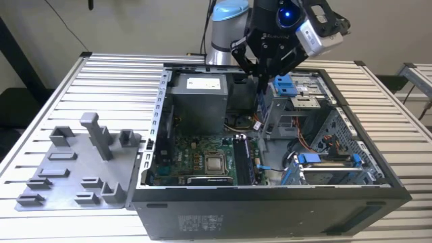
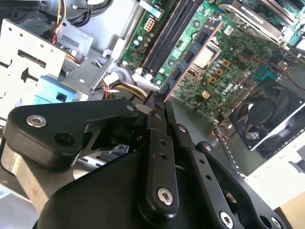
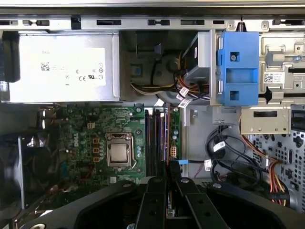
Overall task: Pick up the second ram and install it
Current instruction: 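Insert the second ram into the second slot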
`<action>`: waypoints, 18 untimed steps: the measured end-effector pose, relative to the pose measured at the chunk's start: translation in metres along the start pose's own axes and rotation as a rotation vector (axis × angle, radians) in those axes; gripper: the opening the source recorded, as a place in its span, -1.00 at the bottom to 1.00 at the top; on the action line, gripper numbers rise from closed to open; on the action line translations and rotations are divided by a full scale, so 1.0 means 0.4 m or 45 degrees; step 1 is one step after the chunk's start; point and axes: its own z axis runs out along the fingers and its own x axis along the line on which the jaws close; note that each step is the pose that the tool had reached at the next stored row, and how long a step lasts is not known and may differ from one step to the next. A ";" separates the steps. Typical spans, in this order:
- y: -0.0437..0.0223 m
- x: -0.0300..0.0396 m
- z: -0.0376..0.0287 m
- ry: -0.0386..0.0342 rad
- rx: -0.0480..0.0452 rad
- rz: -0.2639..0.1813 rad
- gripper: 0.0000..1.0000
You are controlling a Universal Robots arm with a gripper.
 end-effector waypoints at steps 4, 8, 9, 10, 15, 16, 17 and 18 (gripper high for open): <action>0.000 0.000 0.005 0.0000 0.000 0.000 -0.73; 0.000 0.000 0.008 0.0000 0.000 0.000 -0.73; 0.000 0.000 0.009 0.0001 0.000 0.000 -0.73; 0.000 0.000 0.010 0.0005 0.000 0.000 -0.73; -0.001 -0.001 0.018 0.0006 0.000 0.000 -0.73; -0.001 -0.001 0.021 0.0007 0.000 0.000 -0.73; -0.001 -0.001 0.023 0.0007 0.000 0.000 -0.73; -0.001 -0.001 0.025 0.0007 0.000 0.000 -0.73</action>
